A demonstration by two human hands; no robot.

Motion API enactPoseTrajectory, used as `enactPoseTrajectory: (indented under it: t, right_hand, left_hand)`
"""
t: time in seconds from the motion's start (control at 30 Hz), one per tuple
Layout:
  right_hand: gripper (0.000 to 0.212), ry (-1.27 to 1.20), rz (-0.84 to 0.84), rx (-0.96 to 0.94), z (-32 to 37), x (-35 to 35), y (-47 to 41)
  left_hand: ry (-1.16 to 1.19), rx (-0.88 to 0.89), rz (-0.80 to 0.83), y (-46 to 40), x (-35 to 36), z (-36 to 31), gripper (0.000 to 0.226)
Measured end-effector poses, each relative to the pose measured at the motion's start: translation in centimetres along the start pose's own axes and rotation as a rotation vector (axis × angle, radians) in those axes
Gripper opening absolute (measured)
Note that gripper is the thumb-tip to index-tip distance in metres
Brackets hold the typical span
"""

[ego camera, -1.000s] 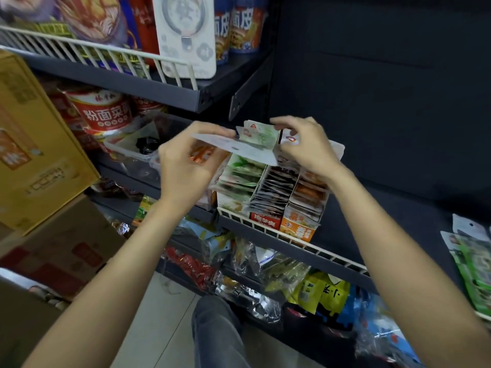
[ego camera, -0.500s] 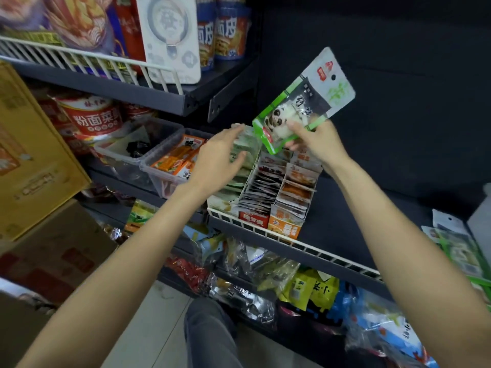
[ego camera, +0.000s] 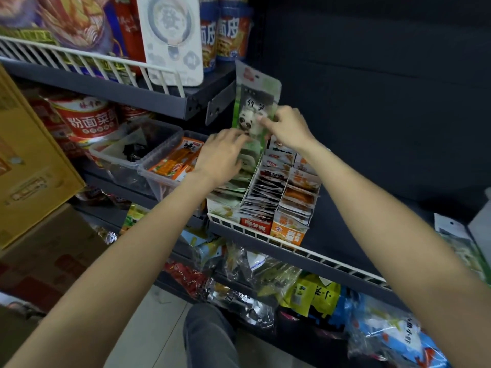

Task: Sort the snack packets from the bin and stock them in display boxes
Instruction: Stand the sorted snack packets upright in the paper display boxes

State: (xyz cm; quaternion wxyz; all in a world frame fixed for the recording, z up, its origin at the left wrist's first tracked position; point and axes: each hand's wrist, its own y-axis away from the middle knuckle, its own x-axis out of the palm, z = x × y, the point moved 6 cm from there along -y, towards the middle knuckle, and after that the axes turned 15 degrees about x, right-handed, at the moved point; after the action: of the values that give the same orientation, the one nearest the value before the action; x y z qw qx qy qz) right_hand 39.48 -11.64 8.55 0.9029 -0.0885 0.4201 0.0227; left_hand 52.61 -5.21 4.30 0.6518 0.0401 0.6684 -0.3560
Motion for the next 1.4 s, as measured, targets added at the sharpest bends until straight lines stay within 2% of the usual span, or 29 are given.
enactPoseTrajectory:
  t: [0.07,0.13,0.27,0.4,0.47,0.63,0.73,0.93,1.1,1.27,1.4]
  right_hand:
    - [0.029,0.136,0.067,0.026,-0.4,1.3,-0.4]
    - [0.026,0.164,0.091,0.061,-0.9,2.2,-0.7]
    - [0.008,0.145,-0.091,-0.02,0.7,1.7,-0.6]
    - [0.019,0.447,-0.105,-0.072,1.5,4.4,-0.2]
    - [0.022,0.521,-0.123,-0.089,1.2,5.3,0.1]
    - [0.023,0.358,-0.158,-0.074,0.3,3.2,0.1]
    - [0.022,0.344,-0.178,-0.106,-0.1,2.0,0.3]
    - [0.03,0.35,-0.088,-0.138,0.9,1.9,1.4]
    - [0.035,0.219,-0.088,-0.16,-0.8,-1.2,5.6]
    - [0.027,0.073,-0.256,-0.113,-7.4,-7.5,13.6]
    - [0.021,-0.06,-0.365,0.11,-18.1,-12.2,18.6]
  left_hand:
    - [-0.043,0.004,-0.031,0.4,-0.2,0.4,0.03]
    - [-0.061,0.025,-0.065,0.9,-0.3,0.5,0.021]
    - [-0.082,0.103,-0.127,1.6,-0.6,0.4,0.018]
    - [-0.073,0.104,-0.156,1.6,-0.9,0.3,0.016]
    - [-0.08,0.09,-0.146,1.6,-0.8,0.2,0.015]
    - [-0.04,0.051,-0.126,2.0,-0.7,0.3,0.023]
    - [-0.008,0.019,-0.131,2.2,-0.6,0.0,0.024]
    - [0.035,-0.04,-0.113,2.7,-0.9,-0.5,0.028]
    - [0.129,-0.067,-0.24,3.6,-3.3,-2.7,0.028]
    - [0.35,-0.04,-0.387,3.2,-5.6,-8.7,0.024]
    - [0.626,0.019,-0.44,0.5,-5.8,-15.9,0.02]
